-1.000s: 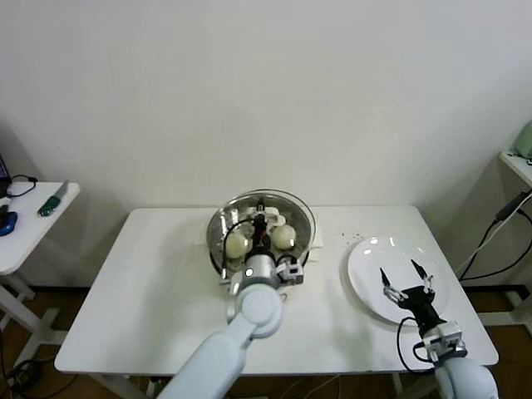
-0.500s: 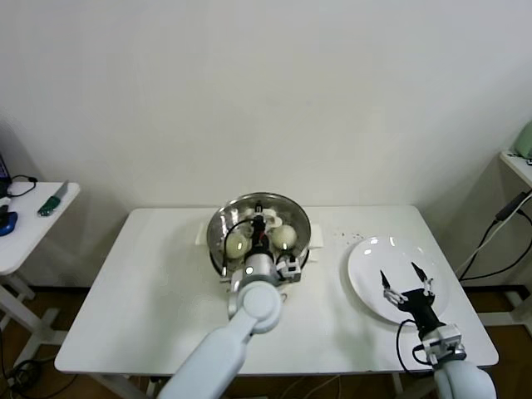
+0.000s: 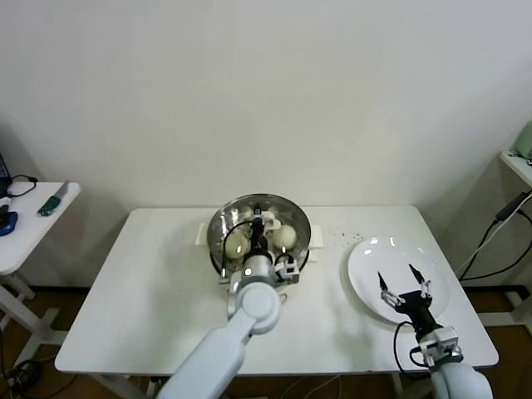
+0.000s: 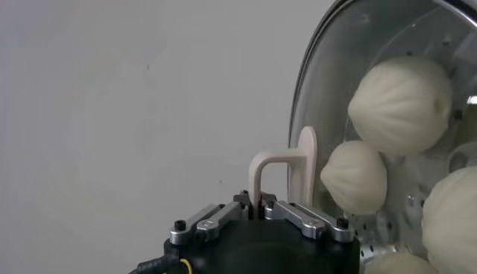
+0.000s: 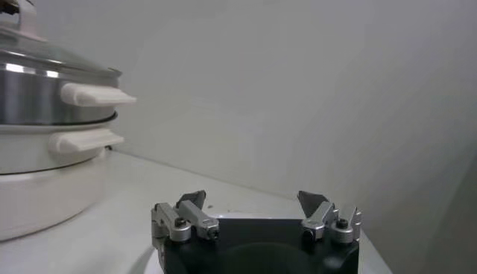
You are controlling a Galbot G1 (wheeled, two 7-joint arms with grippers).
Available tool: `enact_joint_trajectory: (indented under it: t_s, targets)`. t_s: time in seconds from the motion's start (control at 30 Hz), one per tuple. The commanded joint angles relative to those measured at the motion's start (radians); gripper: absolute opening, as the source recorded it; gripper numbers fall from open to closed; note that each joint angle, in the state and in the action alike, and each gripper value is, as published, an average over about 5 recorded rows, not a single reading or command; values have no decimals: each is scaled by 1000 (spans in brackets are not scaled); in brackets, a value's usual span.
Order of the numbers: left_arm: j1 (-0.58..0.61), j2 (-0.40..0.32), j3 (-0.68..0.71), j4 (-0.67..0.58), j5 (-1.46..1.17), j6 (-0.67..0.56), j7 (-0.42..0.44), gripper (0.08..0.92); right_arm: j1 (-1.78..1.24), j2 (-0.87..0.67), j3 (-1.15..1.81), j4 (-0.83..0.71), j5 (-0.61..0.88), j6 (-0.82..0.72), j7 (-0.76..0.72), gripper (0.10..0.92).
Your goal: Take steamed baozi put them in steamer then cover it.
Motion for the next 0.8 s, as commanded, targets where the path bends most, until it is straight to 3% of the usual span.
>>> enact_joint_trajectory:
  t_s: [0.03,0.3,0.8]
  targets:
    - [1,-5,-1,5,-10,48,-8,150,-2,9,3,2,-2,2,-10,823]
    - [6,24,-6,-47,-25,49,5,180,3,12,16,9,25,-20,-32,823]
    - [136,114,-26,-338,-88,49,50,601,-6,16,9,18,44,-46,-33,823]
